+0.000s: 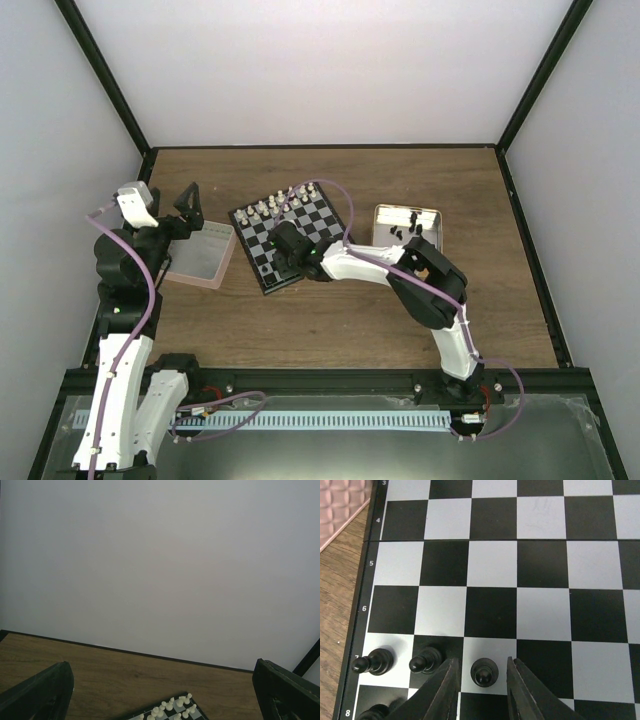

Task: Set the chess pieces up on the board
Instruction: Place the chess piece on the chessboard, then pick up the chess piece from the storage box.

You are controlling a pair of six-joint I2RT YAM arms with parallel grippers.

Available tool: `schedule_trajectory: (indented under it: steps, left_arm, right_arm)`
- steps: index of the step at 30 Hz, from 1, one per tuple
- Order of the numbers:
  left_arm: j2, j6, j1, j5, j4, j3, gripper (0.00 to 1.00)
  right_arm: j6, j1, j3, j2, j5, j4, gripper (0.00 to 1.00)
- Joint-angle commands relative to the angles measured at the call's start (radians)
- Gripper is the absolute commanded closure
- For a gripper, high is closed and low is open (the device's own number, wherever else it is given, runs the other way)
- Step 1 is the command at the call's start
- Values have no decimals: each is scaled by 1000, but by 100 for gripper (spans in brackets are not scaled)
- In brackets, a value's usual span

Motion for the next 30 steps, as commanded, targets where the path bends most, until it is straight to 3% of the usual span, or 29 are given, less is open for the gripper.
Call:
schedule_trajectory:
  steps: [1, 8, 13, 23, 30]
  left_arm:
    - [-4, 1, -3, 9, 21, -5, 0]
    - [-7, 2, -4, 9, 20, -6, 0]
    - [-8, 2, -3, 7, 20, -5, 0]
    - [-5, 1, -3, 10, 21, -5, 0]
    - [5, 0, -2, 14, 24, -7, 0]
  right_arm:
    - [12, 1, 53, -46, -2, 5, 71]
    - [26, -25, 33, -171, 24, 26, 66]
    - [54, -110, -56, -288, 75, 30, 65]
    - [92, -412, -320, -512, 192, 31, 57]
    - [129, -589, -362, -463, 132, -20, 57]
